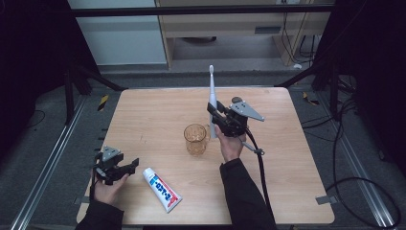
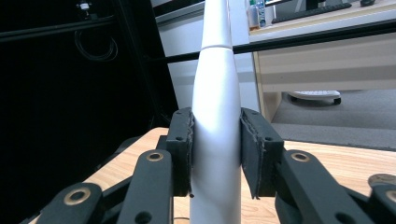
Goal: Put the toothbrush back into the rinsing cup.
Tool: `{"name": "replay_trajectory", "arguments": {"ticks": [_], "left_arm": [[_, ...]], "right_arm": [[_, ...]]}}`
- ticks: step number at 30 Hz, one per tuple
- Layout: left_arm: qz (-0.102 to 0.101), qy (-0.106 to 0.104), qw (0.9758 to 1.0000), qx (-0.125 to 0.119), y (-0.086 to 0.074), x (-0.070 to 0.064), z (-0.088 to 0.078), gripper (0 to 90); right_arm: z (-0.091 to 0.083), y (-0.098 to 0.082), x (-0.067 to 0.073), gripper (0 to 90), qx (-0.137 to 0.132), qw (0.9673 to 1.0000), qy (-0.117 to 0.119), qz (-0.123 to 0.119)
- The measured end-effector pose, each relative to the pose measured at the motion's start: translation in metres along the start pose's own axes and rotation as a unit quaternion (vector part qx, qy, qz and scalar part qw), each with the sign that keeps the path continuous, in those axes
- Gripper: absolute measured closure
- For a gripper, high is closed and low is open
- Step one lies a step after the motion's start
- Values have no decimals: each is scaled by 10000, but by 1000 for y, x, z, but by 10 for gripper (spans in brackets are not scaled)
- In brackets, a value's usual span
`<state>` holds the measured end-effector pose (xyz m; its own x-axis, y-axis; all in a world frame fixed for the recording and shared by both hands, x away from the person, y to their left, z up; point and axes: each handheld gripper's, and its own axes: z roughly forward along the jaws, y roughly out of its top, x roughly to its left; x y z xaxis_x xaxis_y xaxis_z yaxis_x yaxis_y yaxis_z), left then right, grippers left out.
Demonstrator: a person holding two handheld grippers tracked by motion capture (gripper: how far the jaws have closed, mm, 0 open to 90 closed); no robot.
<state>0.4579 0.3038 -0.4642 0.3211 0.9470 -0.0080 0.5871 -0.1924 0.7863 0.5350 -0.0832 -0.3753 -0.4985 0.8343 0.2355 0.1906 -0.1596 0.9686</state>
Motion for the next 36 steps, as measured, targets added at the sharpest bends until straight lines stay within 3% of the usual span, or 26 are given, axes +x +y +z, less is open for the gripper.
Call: {"name": "replay_trajectory", "arguments": {"ticks": [16,36], "left_arm": [[-25,-6,10000,-4,0,1,0,321],[-32,-6,10000,-6,0,2,0,321]], "right_arm": [[23,-4,9,668,-109,9998,177,29],[44,-23,15,667,172,9996,208,17]]}}
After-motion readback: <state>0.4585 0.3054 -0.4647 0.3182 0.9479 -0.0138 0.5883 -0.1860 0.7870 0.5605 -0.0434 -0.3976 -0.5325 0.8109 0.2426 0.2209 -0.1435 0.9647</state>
